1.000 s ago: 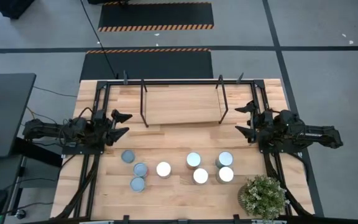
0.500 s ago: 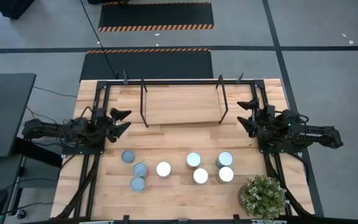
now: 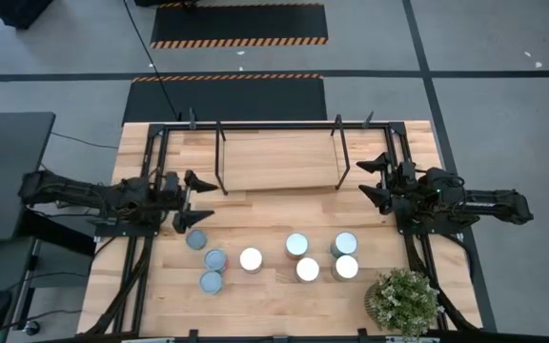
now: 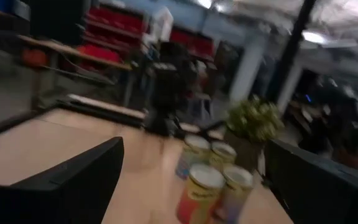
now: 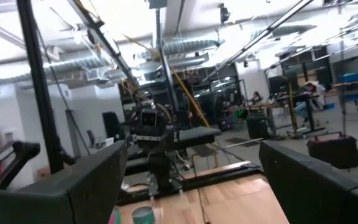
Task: Pick and place cans onto a shelf
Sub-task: Put the canned corn on the shelf
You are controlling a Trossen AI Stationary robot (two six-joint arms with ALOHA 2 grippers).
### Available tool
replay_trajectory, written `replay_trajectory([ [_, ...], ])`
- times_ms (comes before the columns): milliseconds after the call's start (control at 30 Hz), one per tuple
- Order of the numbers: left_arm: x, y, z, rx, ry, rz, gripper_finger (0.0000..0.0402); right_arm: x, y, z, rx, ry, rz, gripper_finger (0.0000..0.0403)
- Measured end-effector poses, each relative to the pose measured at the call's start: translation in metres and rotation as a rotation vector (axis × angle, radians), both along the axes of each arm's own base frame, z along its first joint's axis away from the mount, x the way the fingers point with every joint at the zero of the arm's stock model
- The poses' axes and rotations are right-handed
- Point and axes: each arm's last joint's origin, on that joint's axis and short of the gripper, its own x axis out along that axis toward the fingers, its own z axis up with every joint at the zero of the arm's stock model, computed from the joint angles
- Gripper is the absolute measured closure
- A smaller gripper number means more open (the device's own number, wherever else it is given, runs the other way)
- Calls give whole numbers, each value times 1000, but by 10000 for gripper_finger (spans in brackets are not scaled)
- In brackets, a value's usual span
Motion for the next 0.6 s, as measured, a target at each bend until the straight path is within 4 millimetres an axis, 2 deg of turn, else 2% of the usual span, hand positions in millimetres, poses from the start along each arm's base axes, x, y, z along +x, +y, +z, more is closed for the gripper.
replay_trajectory([
  [133,17,-7,6,12,117,-94,11,3,1,0,-9,35,13,30],
  [267,35,-20,12,31,246,-127,26,6,2,9,-93,75,5,30],
  [433,56,-43,24,70,397,-96,37,12,4,29,-163,160,-11,30],
  [600,75,-67,45,147,569,-13,46,21,4,33,-178,275,-55,30],
])
